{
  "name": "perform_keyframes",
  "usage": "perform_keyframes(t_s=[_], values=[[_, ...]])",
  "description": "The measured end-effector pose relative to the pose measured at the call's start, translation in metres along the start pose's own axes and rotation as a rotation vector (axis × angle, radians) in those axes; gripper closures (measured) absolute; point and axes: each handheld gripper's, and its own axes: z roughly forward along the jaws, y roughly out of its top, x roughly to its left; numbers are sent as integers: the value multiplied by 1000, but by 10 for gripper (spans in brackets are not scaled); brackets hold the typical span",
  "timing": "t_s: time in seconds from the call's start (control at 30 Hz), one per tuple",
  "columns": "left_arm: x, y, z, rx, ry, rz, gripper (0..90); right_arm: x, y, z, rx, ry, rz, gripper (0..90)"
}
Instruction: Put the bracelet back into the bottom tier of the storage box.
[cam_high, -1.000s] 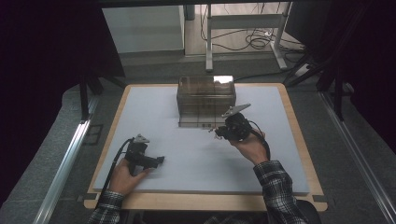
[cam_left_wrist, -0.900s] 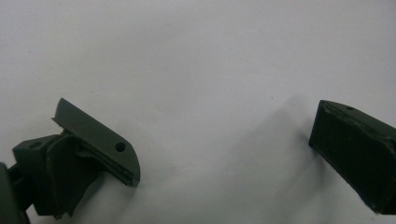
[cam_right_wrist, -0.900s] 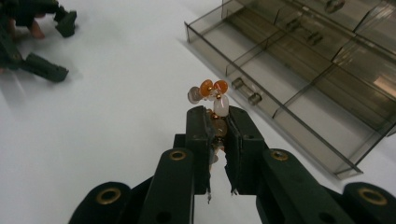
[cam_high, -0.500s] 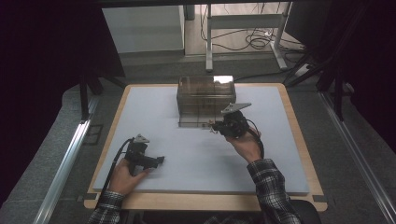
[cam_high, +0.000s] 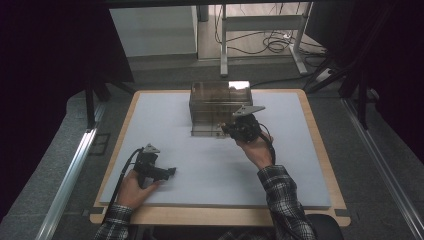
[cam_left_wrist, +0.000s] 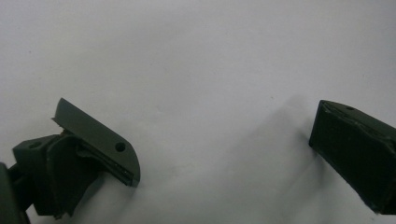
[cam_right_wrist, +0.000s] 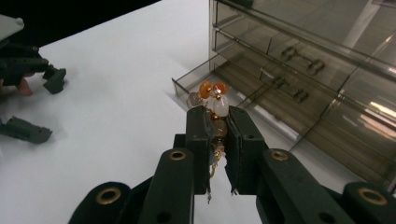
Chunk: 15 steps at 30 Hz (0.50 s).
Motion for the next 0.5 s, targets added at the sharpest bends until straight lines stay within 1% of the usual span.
perform_keyframes(t_s=[0.2,0.23,0.3,0.47,0.5], values=[[0,0,0,0,-1,1,0,0,6,6,-19,-1,3,789],[0,0,0,0,1,3,0,0,9,10,-23,-2,3,789],[0,0,0,0,0,3,0,0,9,12,-26,-2,3,789],[0,0,0,0,0,2,0,0,14,24,-36,-1,10,789],[0,0,0,0,0,2,0,0,14,24,-36,-1,10,789]])
